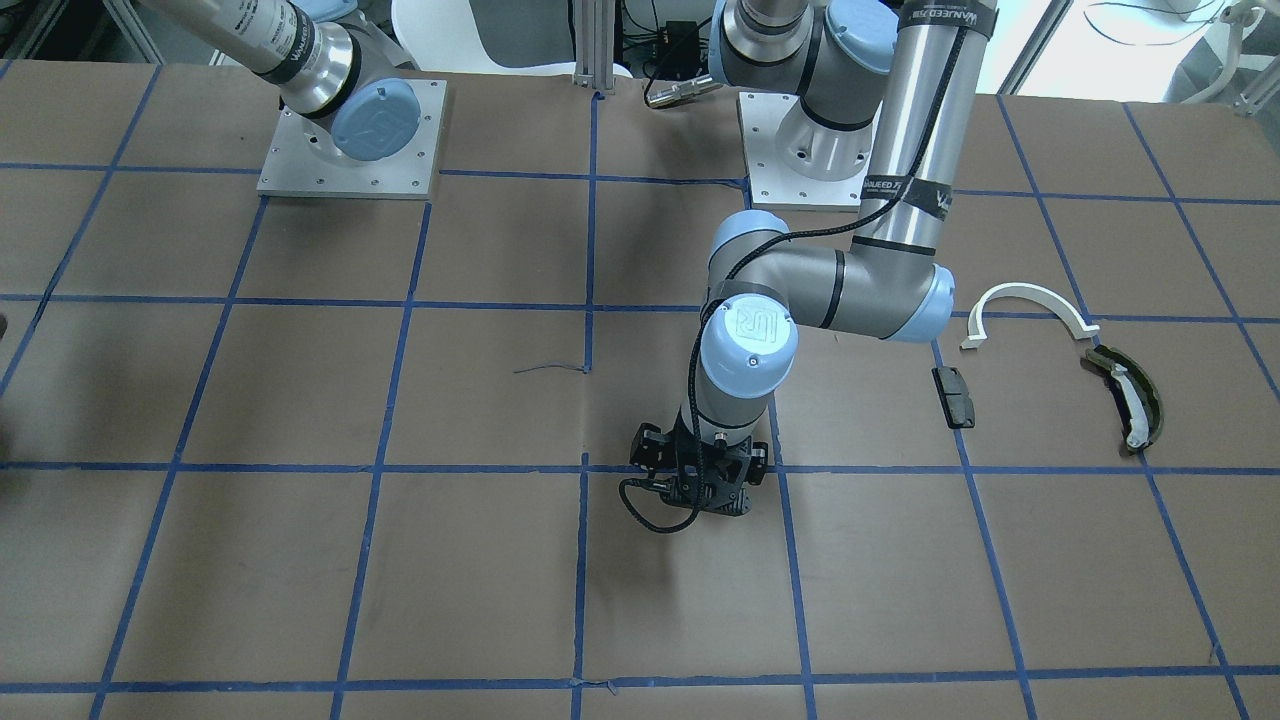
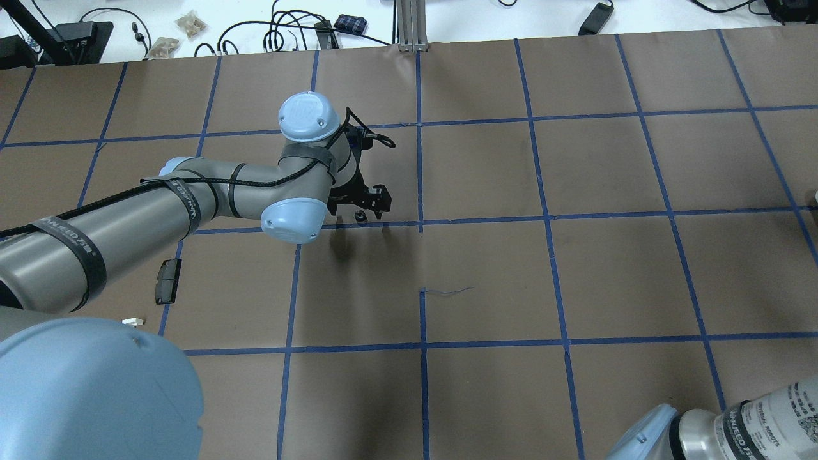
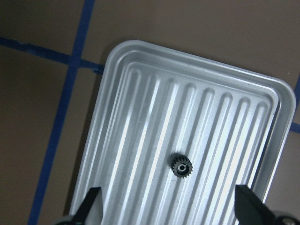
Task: Place bearing gear from tray to pile
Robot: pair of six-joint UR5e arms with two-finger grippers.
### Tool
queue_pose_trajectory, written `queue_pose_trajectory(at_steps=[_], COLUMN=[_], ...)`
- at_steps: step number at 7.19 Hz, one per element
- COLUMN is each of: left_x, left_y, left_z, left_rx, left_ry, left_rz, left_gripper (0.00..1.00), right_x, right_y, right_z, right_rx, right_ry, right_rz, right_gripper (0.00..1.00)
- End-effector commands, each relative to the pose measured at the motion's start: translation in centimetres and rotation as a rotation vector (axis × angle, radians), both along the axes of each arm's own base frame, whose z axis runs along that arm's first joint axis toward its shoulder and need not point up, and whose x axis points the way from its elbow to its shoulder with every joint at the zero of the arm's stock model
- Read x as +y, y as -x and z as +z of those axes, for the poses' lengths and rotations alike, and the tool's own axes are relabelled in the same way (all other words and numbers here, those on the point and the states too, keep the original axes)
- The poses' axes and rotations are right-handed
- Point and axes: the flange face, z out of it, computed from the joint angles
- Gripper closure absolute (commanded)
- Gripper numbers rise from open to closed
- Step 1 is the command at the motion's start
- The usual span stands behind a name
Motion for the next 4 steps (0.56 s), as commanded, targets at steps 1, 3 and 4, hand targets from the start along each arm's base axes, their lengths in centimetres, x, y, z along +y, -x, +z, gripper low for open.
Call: queue_pose_trajectory(at_steps=[1,3,4], left_x=[-0.1,0.0,0.1], left_y=[0.1,0.0,-0.1], left_z=[-0.5,0.0,0.2], left_rx=[0.001,-0.004,-0.003], left_ry=[-0.007,-0.005,-0.004], left_rz=[0.007,0.024,0.026], left_gripper=[0.55,0.97,1.00], right_x=[-0.1,-0.2,-0.1], right_y=[0.6,0.7,0.7], right_z=[-1.5,-2.2,-2.7], right_rx=[0.001,-0.001,-0.005], right_ry=[0.001,-0.003,-0.011], right_rz=[0.005,0.014,0.013], right_gripper=[0.03,0.05,0.10])
